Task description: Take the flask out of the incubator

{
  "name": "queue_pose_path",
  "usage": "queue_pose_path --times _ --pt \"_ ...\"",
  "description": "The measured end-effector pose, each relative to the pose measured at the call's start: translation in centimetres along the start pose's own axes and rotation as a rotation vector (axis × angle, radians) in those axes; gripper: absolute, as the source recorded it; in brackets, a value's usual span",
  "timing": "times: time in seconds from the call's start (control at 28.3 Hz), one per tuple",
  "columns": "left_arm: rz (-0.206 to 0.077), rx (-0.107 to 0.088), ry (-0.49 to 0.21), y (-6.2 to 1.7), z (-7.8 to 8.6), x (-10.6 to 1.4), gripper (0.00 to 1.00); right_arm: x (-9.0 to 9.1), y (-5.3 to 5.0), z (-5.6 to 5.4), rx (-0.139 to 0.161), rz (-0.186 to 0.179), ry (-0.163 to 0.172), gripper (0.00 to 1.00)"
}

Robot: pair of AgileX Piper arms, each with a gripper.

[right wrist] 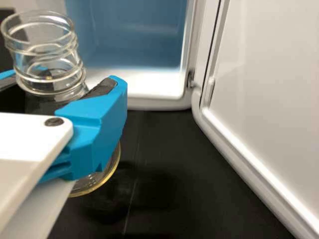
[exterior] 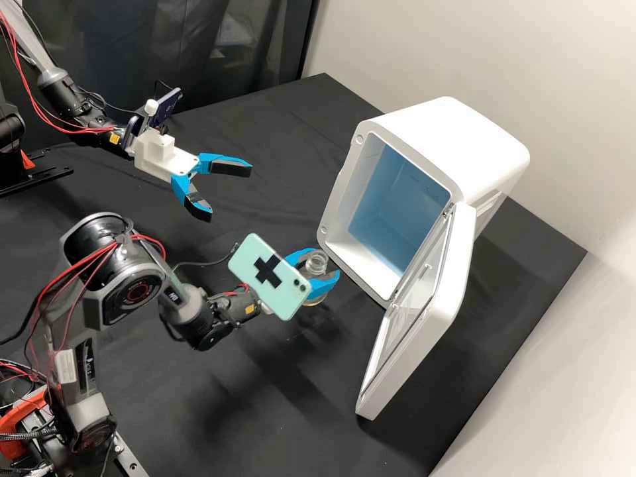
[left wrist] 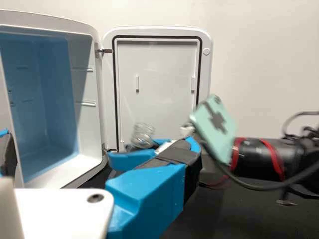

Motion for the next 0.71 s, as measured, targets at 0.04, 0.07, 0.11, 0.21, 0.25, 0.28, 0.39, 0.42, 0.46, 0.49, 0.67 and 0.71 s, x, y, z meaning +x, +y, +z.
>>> queue_pose_path --times 0.04,0.07,0.11,0.21,0.25,0.28,0.39,0.42,0.46,0.49,0.67,0.71 --pt "0.003 -0.004 -0.001 -0.01 0.0 0.0 1.0 -0.5 0.0 0.2 0.005 -0.007 -0.001 0.0" --pt "0.002 -0.007 -0.001 -0.07 0.0 -0.1 1.0 -1.0 -0.2 0.5 0.008 -0.02 -0.009 0.0" --pt "0.0 -0.009 0.0 -0.16 0.0 -0.1 1.0 -1.4 -0.3 0.7 0.017 -0.023 -0.014 0.0" --pt "0.0 -0.004 -0.007 -0.14 -0.1 -0.2 1.0 -2.6 -0.6 1.2 0.033 -0.043 -0.03 0.0" --pt "-0.002 -0.003 -0.007 -0.19 -0.1 -0.2 1.0 -2.7 -0.7 1.3 0.035 -0.048 -0.034 0.0" --pt "-0.001 -0.003 -0.004 -0.15 -0.2 -0.2 1.0 -2.9 -0.8 1.4 0.04 -0.052 -0.035 0.0" --pt "-0.01 -0.003 0.002 -0.4 -0.4 -0.4 1.0 -3.1 -1.1 1.6 0.041 -0.062 -0.042 0.0" --pt "-0.01 -0.003 0.006 -0.4 -0.5 -0.4 1.0 -3.1 -1.1 1.6 0.041 -0.062 -0.043 0.0" --pt "-0.01 -0.003 0.006 -0.4 -0.5 -0.4 1.0 -3.1 -1.1 1.6 0.041 -0.062 -0.042 0.0" --pt "-0.01 -0.004 0.007 -0.39 -0.5 -0.4 1.0 -3.1 -1.1 1.5 0.041 -0.063 -0.041 0.0" --pt "-0.015 -0.005 0.029 -0.52 -1.1 -0.6 1.0 -3.0 -1.5 1.7 0.041 -0.08 -0.047 0.0" --pt "-0.014 -0.004 0.03 -0.49 -1.2 -0.6 1.0 -3.0 -1.5 1.7 0.043 -0.081 -0.051 0.0"
